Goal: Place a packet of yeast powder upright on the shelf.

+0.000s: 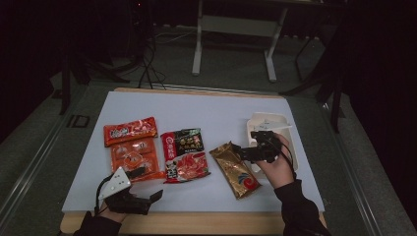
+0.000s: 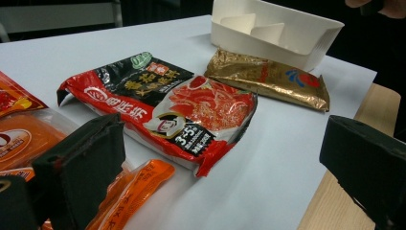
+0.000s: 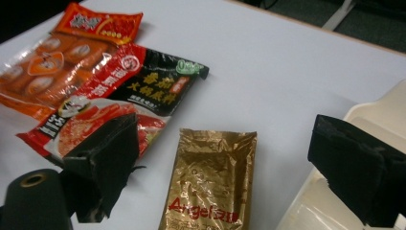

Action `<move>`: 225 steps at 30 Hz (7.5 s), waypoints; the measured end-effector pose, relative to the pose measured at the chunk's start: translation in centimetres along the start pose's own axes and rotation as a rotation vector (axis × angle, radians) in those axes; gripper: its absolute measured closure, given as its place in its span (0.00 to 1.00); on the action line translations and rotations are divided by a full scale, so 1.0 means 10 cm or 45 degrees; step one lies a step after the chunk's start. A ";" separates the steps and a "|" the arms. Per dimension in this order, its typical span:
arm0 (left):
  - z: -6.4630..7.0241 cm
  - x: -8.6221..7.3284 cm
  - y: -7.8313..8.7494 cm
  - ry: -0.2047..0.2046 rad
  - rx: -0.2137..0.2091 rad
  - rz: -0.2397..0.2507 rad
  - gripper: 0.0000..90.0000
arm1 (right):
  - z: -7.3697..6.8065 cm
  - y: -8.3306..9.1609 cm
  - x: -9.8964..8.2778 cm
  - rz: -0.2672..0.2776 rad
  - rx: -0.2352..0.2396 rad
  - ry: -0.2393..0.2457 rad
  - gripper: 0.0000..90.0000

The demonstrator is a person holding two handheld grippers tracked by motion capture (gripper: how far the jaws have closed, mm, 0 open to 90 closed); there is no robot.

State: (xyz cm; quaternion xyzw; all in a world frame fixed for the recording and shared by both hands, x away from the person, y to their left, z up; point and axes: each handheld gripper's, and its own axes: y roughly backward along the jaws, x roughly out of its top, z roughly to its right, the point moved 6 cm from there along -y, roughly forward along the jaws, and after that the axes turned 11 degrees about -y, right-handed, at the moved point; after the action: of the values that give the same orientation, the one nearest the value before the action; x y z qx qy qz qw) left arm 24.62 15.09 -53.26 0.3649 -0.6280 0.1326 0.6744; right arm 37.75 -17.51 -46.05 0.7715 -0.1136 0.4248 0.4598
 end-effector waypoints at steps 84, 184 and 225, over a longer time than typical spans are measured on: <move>0.00 -0.05 -0.04 -0.009 -0.025 -0.052 0.03 | 0.08 -0.95 -0.12 -0.513 -0.159 -0.043 0.97; -0.02 -0.10 0.00 0.016 -0.002 -0.065 0.03 | 0.95 0.51 1.43 0.341 -0.035 -0.274 0.99; -0.02 -0.13 0.05 0.024 0.009 -0.073 0.02 | 1.42 -0.05 1.16 0.296 0.028 -0.348 0.98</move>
State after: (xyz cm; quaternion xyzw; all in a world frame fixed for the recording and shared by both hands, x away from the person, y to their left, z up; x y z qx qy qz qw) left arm 24.22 15.89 -54.28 0.3839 -0.6104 0.1191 0.6825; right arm 52.97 -26.18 -40.55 0.8086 -0.2589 0.3676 0.3795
